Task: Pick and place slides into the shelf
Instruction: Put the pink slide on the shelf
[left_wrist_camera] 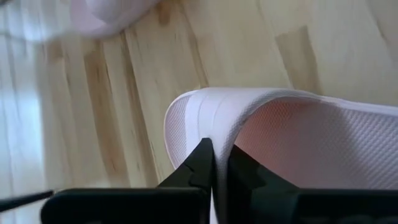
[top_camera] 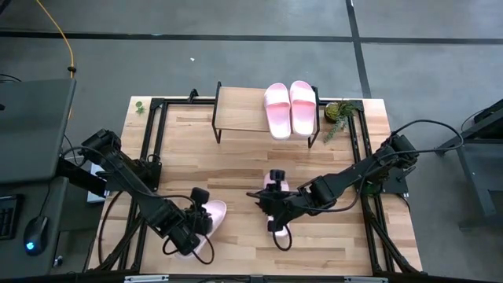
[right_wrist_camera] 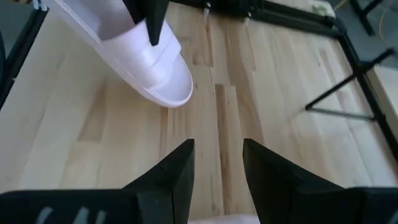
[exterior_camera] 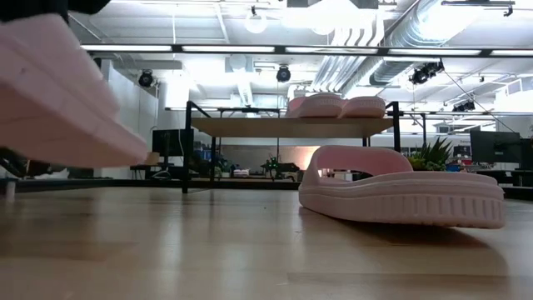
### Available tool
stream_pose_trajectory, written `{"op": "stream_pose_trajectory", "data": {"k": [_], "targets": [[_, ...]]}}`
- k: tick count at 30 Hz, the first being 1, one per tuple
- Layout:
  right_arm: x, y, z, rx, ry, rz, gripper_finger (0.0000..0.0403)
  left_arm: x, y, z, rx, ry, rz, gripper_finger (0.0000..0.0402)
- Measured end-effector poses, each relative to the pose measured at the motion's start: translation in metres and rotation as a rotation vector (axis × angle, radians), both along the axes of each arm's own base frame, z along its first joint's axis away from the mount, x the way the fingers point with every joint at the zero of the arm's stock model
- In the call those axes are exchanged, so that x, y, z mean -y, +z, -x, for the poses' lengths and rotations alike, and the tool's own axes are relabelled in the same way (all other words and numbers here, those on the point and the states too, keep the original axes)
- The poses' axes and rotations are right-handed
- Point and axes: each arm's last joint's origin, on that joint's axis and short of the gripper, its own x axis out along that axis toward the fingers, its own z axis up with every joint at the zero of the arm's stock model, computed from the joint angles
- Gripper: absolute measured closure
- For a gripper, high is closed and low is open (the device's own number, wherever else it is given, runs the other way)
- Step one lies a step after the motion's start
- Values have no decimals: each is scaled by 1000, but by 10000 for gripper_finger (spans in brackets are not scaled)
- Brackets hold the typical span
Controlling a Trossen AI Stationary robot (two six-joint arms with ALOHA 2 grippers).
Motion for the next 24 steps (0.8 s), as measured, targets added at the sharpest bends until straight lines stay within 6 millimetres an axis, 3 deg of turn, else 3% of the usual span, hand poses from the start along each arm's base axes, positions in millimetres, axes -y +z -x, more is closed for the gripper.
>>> {"op": "stream_pose_trajectory", "data": {"k": [6,14,24], "targets": [[-3,2,-1,16,69,60,276,13,22,-2,61,-76,-10,393],[-18,11,-2,96,202,139,276,42,73,9,156,-211,-7,398],[-44,53,3,265,337,203,276,64,132,37,291,-290,-23,393]]}}
